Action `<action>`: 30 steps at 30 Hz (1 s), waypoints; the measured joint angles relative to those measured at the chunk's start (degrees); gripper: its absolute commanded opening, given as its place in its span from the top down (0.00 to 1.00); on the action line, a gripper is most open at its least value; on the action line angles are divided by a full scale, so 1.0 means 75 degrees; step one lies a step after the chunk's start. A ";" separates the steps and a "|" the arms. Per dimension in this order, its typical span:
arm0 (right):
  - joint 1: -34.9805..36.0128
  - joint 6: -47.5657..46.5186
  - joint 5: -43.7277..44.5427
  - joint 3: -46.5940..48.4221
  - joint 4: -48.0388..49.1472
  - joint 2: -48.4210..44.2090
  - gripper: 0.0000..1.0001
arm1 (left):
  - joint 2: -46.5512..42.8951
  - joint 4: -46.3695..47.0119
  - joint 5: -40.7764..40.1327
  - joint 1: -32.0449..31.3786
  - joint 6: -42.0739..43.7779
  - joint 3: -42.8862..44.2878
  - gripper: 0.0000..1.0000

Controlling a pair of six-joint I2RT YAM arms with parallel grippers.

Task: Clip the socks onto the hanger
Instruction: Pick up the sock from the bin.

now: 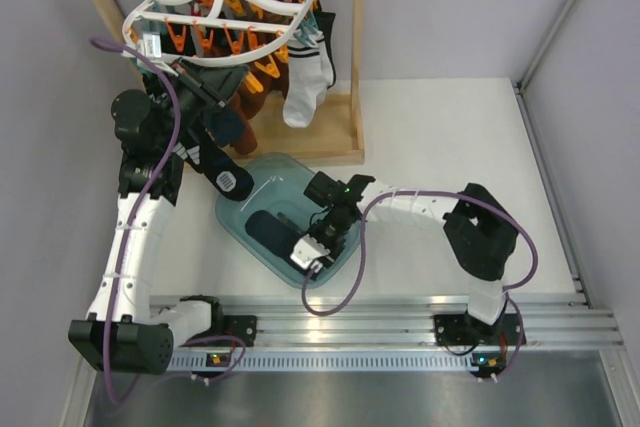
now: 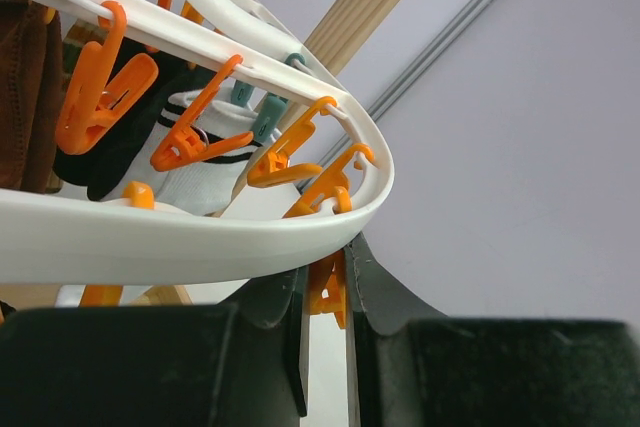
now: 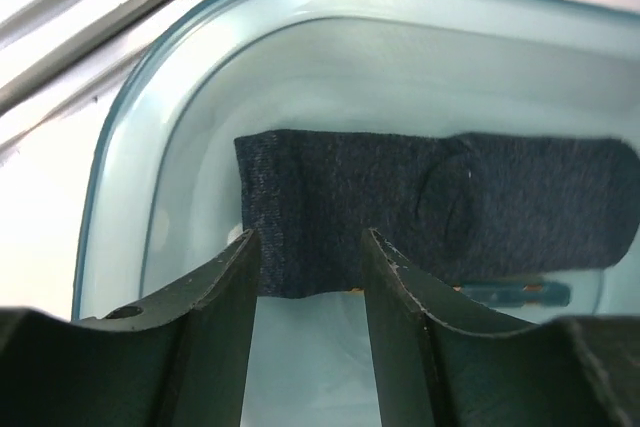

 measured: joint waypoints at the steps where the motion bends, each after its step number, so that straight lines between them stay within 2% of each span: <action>1: 0.0000 -0.0560 0.0000 0.0000 -0.0128 0.0009 0.57 | 0.0000 0.0000 -0.0003 0.0000 0.0000 0.0000 1.00; 4: 0.0020 -0.1982 0.0061 0.0166 -0.0574 0.0181 0.57 | 0.0000 0.0000 0.0000 0.0000 0.0000 0.0000 1.00; 7: 0.0079 -0.2841 0.0195 0.0420 -0.0935 0.0452 0.57 | 0.0000 0.0000 -0.0003 0.0000 0.0003 0.0000 1.00; 18: 0.0513 -0.3704 0.1107 0.1285 -0.2276 0.1469 0.59 | 0.0000 -0.0032 -0.0026 0.0000 0.0058 0.0000 1.00; 21: 0.0621 -0.3722 0.1294 0.1988 -0.2801 0.1979 0.64 | 0.0000 -0.0079 -0.0029 0.0000 0.0076 0.0000 1.00; 24: 0.0664 -0.3742 0.1393 0.2704 -0.3179 0.2425 0.83 | 0.0000 -0.0134 -0.0029 0.0000 0.0102 0.0000 1.00; 25: 0.0664 -0.3768 0.1419 0.2818 -0.3206 0.2498 0.93 | 0.0000 -0.0143 -0.0029 0.0000 0.0111 0.0003 1.00; 26: 0.0664 -0.3791 0.1440 0.2897 -0.3258 0.2547 0.97 | 0.0000 -0.0152 -0.0032 0.0000 0.0114 0.0006 1.00; 30: 0.0664 -0.3786 0.1390 0.3045 -0.3416 0.2597 1.00 | 0.0000 -0.0160 -0.0032 0.0000 0.0117 0.0015 1.00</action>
